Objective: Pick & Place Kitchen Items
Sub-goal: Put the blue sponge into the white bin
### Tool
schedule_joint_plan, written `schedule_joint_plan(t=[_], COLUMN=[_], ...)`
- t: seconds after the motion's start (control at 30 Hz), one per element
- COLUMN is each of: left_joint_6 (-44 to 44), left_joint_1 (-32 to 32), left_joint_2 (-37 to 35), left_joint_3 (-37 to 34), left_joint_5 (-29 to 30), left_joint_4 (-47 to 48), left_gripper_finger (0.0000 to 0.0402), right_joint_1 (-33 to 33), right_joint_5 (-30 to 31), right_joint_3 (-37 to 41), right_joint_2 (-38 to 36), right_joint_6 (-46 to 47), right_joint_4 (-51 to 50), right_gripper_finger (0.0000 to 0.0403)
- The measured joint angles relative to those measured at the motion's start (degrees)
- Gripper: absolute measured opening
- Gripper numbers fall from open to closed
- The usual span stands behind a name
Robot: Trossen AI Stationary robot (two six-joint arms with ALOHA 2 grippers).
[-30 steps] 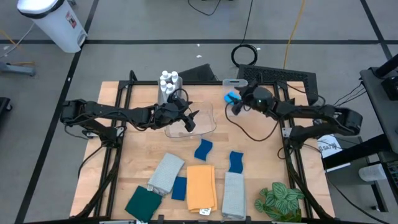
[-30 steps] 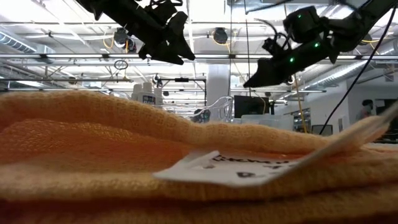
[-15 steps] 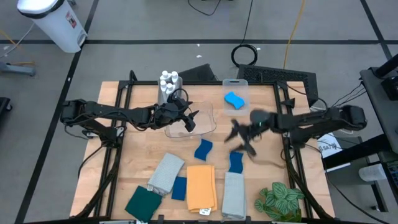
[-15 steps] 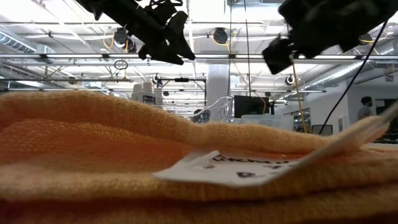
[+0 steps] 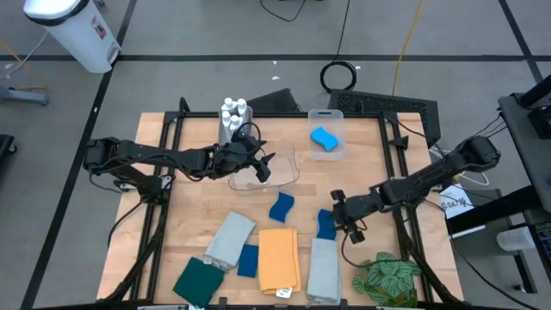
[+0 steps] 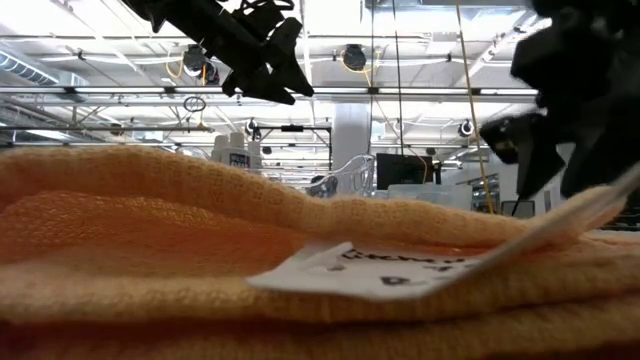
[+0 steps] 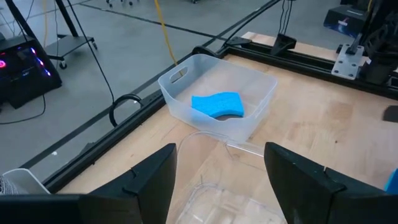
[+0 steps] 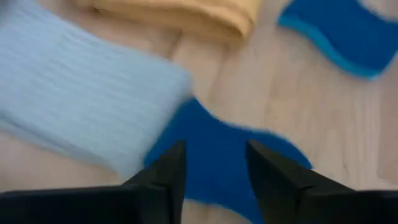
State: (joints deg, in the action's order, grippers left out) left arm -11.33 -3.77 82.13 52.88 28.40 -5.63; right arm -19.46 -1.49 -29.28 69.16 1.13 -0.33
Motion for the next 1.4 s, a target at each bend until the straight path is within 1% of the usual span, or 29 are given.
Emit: schedule_joint_plan(t=[0.23, 0.37, 0.47, 0.5, 0.63, 0.7, 0.87, 0.93, 1.0, 1.07, 1.1, 1.17, 1.23, 1.4], left_joint_6=[0.26, 0.48, 0.37, 0.22, -0.44, -0.42, -0.41, -0.4, -0.42, -0.42, -0.48, -0.98, -1.48, -2.27], left_joint_1=[0.0, 0.0, -0.02, 0.0, -0.01, -0.02, -0.01, -0.02, -0.02, -0.02, -0.02, -0.02, -0.02, -0.02], left_joint_2=[0.0, 0.0, 0.0, 0.0, 0.0, 0.0, 0.01, 0.0, 0.0, 0.01, 0.0, 0.0, 0.0, 0.0], left_joint_3=[0.0, 0.0, 0.0, 0.0, 0.0, 0.0, 0.0, 0.0, 0.0, 0.0, 0.0, 0.0, 0.0, 0.0], left_joint_5=[0.0, 0.0, 0.0, 0.0, -0.01, 0.0, 0.0, 0.06, 0.04, 0.04, 0.04, 0.04, 0.04, 0.03], left_joint_4=[0.96, 1.09, 1.24, 1.27, 1.7, 1.7, 2.32, 2.6, 2.59, 2.56, 2.58, 2.56, 2.54, 2.54], left_gripper_finger=[0.0248, 0.0248, 0.0248, 0.0248, 0.0248, 0.0248, 0.0248, 0.0248, 0.0248, 0.0248, 0.0248, 0.0248, 0.0248, 0.0248], right_joint_1=[4.91, 7.5, 9.42, 9.85, 11.26, 11.62, 11.63, 11.63, 11.68, 12.11, 12.34, 12.75, 12.81, 13.52], right_joint_5=[-0.11, -1.8, -1.51, -0.4, 8.7, 12.07, 16.48, 19.91, 22.64, 21.81, 20.23, 17.15, 15.02, 14.76], right_joint_3=[0.15, 0.09, 0.09, 0.09, 0.1, 0.11, 0.15, 0.15, 0.15, 0.15, 0.15, 0.15, 0.61, 3.52], right_joint_2=[4.39, 6.26, 6.74, 6.73, 6.0, 5.49, 2.26, 0.01, -2.47, -4.7, -5.63, -6.55, -6.66, -5.7], right_joint_6=[-0.84, -1.28, -3.15, -3.78, -7.13, -9.05, -10.09, -9.57, -5.95, -1.79, 0.04, 2.64, 4.78, 8.81], right_joint_4=[0.04, -0.91, -1.48, -1.38, -1.29, -1.44, -0.76, -0.33, 0.22, -0.16, -0.63, -1.4, -1.98, -1.62], right_gripper_finger=[0.0063, 0.002, 0.0003, 0.0004, 0.0012, 0.0012, 0.0014, 0.0019, 0.0026, 0.0041, 0.0051, 0.0079, 0.0115, 0.0208])
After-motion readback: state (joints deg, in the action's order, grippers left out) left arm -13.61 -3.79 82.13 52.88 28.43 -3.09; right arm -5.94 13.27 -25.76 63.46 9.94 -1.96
